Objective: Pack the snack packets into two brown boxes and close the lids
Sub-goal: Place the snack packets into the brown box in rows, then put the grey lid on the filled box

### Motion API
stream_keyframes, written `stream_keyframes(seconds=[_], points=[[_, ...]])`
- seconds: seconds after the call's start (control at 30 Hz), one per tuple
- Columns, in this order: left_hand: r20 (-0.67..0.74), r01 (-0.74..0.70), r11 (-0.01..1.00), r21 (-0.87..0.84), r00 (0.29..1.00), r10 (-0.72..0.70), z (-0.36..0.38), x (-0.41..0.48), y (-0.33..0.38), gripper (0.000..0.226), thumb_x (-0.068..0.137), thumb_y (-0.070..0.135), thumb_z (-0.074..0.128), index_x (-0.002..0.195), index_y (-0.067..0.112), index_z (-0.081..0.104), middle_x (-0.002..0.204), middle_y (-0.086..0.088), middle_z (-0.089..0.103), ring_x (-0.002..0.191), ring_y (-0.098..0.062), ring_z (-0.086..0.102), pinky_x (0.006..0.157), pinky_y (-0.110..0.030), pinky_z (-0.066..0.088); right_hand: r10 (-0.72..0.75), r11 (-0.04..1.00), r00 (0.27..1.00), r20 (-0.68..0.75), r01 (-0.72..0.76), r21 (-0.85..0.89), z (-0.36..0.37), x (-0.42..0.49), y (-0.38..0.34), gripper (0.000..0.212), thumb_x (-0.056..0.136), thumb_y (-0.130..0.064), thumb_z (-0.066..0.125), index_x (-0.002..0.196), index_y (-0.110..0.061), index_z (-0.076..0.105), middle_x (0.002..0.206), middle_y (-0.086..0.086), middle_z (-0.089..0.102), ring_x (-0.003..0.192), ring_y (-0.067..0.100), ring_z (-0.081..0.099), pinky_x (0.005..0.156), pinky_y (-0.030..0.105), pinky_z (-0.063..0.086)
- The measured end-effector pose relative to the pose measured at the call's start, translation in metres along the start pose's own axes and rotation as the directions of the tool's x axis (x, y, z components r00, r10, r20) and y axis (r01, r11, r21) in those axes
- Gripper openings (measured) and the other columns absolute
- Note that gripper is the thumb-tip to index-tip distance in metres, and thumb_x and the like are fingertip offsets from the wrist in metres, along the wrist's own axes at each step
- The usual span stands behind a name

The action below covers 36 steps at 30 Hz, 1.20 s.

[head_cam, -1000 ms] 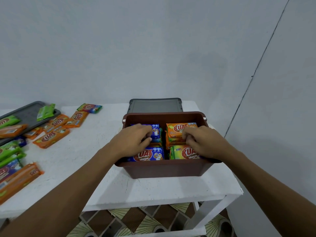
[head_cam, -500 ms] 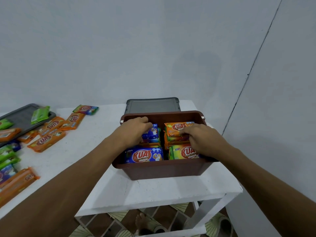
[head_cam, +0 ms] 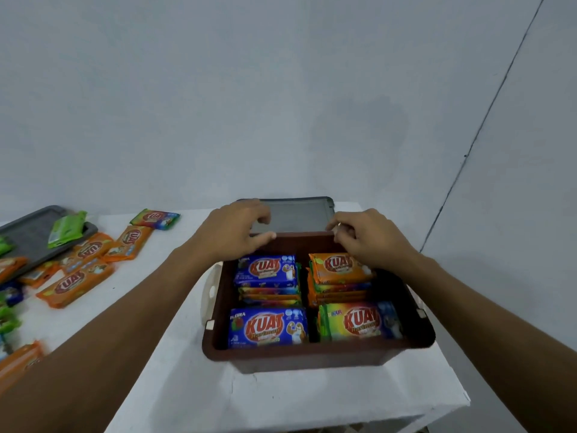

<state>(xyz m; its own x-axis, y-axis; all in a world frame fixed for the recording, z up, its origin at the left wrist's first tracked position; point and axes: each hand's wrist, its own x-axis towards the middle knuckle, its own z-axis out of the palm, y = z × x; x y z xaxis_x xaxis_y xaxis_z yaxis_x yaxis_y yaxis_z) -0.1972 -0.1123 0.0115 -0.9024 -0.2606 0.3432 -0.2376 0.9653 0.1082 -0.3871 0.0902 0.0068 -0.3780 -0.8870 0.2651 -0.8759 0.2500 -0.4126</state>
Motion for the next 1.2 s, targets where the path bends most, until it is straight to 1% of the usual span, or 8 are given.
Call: stream_keyframes(seconds=[0.1,0.2,0.37,0.53,0.67,0.83,1.07,1.2], points=[[-0.066,0.134,0.968,-0.213,0.986,-0.152,0.012,0.022,-0.026,0.023,0.088,0.044,0.064,0.099,0.023,0.06,0.092,0.012,0.056,0.074,-0.012,0.054,0.068,-0.031,0.044,0.051,0.992,0.999,-0.007,-0.05,0.114,0.003,0.037,0.017,0.025,0.091,-0.021,0.048,0.102,-0.026,0.069,0.073,-0.01,0.068,0.064,0.01,0.063,0.065,0.035,0.055],[0.025,0.337,0.866,-0.37,0.935,-0.353,0.034,0.044,-0.054,0.026,0.09,0.044,0.061,0.104,0.021,0.06,0.104,0.004,0.062,0.08,-0.01,0.055,0.073,-0.026,0.042,0.144,0.975,0.985,0.091,-0.157,0.158,0.009,0.075,0.041,0.019,0.092,-0.021,0.051,0.101,-0.028,0.066,0.088,-0.009,0.068,0.075,0.012,0.066,0.074,0.032,0.055],[0.242,0.625,0.706,-0.334,0.78,-0.577,0.064,0.069,-0.095,0.049,0.092,0.055,0.051,0.123,0.017,0.055,0.129,-0.007,0.058,0.111,-0.022,0.055,0.084,-0.031,0.042,0.302,0.934,0.879,0.37,-0.35,0.07,0.028,0.124,0.071,0.033,0.095,-0.029,0.054,0.127,-0.023,0.054,0.118,0.005,0.063,0.081,0.017,0.067,0.068,0.03,0.054],[0.463,0.827,0.472,-0.305,0.561,-0.686,0.083,0.075,-0.116,0.063,0.095,0.061,0.04,0.135,0.012,0.041,0.113,-0.01,0.057,0.09,-0.025,0.059,0.062,-0.031,0.05,0.476,0.76,0.701,0.53,-0.632,0.153,0.039,0.148,0.077,0.057,0.097,-0.038,0.054,0.148,-0.025,0.031,0.139,0.01,0.048,0.084,0.023,0.072,0.072,0.034,0.061],[0.503,0.824,0.378,-0.422,0.56,-0.659,0.085,0.078,-0.124,0.059,0.096,0.058,0.039,0.135,0.014,0.042,0.111,-0.007,0.056,0.086,-0.023,0.064,0.063,-0.03,0.05,0.505,0.687,0.689,0.52,-0.685,0.241,0.047,0.158,0.078,0.06,0.096,-0.046,0.052,0.147,-0.023,0.031,0.132,0.012,0.049,0.083,0.023,0.072,0.065,0.033,0.06],[0.483,0.742,0.127,-0.658,0.545,-0.685,0.076,0.074,-0.124,0.055,0.096,0.057,0.042,0.128,0.012,0.045,0.115,-0.014,0.055,0.088,-0.03,0.063,0.077,-0.04,0.056,0.546,0.448,0.673,0.499,-0.738,0.504,0.041,0.155,0.084,0.049,0.097,-0.05,0.049,0.131,-0.014,0.045,0.124,0.015,0.053,0.081,0.024,0.065,0.069,0.036,0.055],[0.286,0.405,-0.038,-0.913,0.572,-0.769,0.04,0.07,-0.09,0.056,0.098,0.061,0.028,0.11,0.015,0.059,0.116,-0.009,0.061,0.087,-0.029,0.065,0.08,-0.039,0.055,0.581,0.337,0.767,0.272,-0.531,0.778,0.005,0.133,0.072,0.064,0.097,-0.063,0.028,0.121,-0.011,0.057,0.115,0.009,0.063,0.1,0.025,0.065,0.079,0.037,0.054],[0.275,0.273,-0.121,-0.954,0.649,-0.709,0.007,0.051,-0.068,0.07,0.091,0.073,0.027,0.075,0.013,0.059,0.09,-0.006,0.063,0.081,-0.023,0.063,0.08,-0.035,0.049,0.601,0.132,0.777,0.187,-0.327,0.936,-0.029,0.102,0.06,0.069,0.097,-0.061,0.033,0.11,-0.002,0.066,0.103,0.008,0.067,0.094,0.022,0.066,0.081,0.036,0.054]])
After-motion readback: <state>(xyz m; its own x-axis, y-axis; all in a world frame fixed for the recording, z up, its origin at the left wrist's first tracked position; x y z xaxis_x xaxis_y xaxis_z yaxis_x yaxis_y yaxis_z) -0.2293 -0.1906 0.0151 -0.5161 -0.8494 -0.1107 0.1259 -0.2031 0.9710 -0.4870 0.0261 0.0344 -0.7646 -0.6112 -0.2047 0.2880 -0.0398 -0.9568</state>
